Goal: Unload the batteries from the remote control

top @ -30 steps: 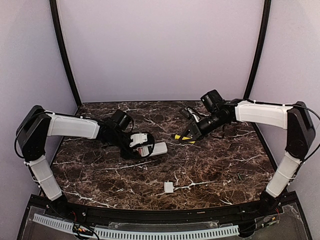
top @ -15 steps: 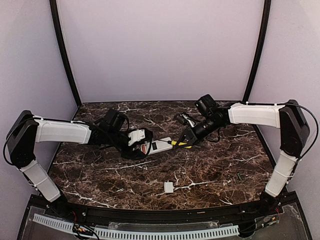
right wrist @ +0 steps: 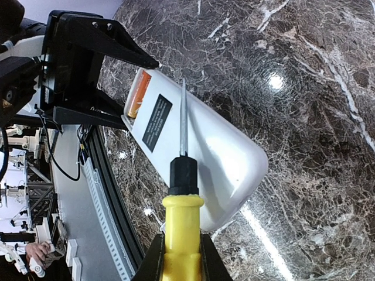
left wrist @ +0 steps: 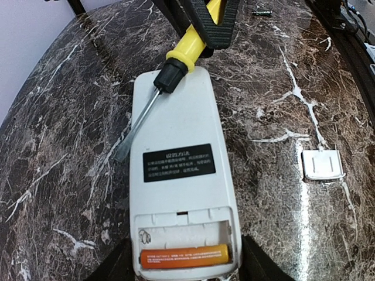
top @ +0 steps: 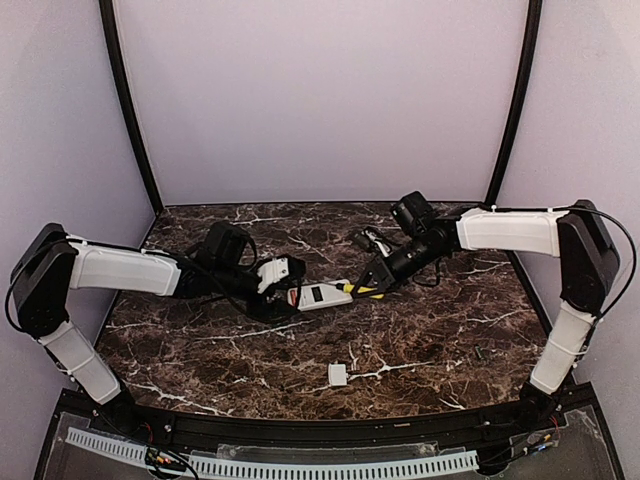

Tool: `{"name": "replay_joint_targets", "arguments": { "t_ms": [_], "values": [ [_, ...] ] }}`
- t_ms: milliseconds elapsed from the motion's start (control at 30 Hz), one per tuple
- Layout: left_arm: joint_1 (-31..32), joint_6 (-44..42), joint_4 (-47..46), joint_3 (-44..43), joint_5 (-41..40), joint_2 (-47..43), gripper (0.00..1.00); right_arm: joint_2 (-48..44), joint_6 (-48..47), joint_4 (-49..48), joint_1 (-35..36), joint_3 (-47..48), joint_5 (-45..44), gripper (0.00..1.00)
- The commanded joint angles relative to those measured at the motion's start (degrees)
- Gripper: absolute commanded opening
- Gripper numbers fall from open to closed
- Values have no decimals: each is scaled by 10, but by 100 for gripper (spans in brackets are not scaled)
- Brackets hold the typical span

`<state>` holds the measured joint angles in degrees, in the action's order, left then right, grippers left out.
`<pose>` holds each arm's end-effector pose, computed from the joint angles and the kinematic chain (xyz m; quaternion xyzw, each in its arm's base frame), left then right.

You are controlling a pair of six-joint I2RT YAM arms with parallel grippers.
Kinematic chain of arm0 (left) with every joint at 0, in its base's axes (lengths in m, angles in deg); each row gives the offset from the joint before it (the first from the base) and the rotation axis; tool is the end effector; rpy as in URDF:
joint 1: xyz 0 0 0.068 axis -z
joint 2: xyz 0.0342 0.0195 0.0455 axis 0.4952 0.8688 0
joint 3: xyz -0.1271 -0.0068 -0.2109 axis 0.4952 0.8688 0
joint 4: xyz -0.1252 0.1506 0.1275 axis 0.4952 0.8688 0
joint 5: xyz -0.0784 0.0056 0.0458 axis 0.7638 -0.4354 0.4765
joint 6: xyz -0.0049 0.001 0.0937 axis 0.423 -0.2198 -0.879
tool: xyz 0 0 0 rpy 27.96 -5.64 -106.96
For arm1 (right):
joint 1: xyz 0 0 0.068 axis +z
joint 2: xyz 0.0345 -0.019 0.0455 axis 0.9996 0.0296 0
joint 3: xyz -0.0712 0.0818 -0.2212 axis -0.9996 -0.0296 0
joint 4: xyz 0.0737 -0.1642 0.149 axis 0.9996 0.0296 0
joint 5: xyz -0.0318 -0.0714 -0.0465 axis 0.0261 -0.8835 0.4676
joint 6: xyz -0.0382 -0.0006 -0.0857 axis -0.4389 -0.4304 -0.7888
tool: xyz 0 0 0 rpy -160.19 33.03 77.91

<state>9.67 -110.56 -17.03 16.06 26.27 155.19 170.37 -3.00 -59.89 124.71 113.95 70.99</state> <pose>0.2463 -0.2523 0.1645 0.6053 0.6271 -0.2292 0.4334 0.2482 0.2564 0.1744 -0.3031 0.8452 0.4313 0.0878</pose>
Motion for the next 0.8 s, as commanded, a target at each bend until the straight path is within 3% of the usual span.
{"name": "replay_joint_targets", "arguments": {
  "t_ms": [0,567,767],
  "values": [
    [2,10,-56,1,30,-7,42,-7,-3,20,4,-17,4,0],
    [18,-12,-68,0,43,52,39,4,-75,130,22,61,80,0],
    [25,-24,-62,-6,42,62,39,28,-67,149,32,81,67,0]
  ]
}}
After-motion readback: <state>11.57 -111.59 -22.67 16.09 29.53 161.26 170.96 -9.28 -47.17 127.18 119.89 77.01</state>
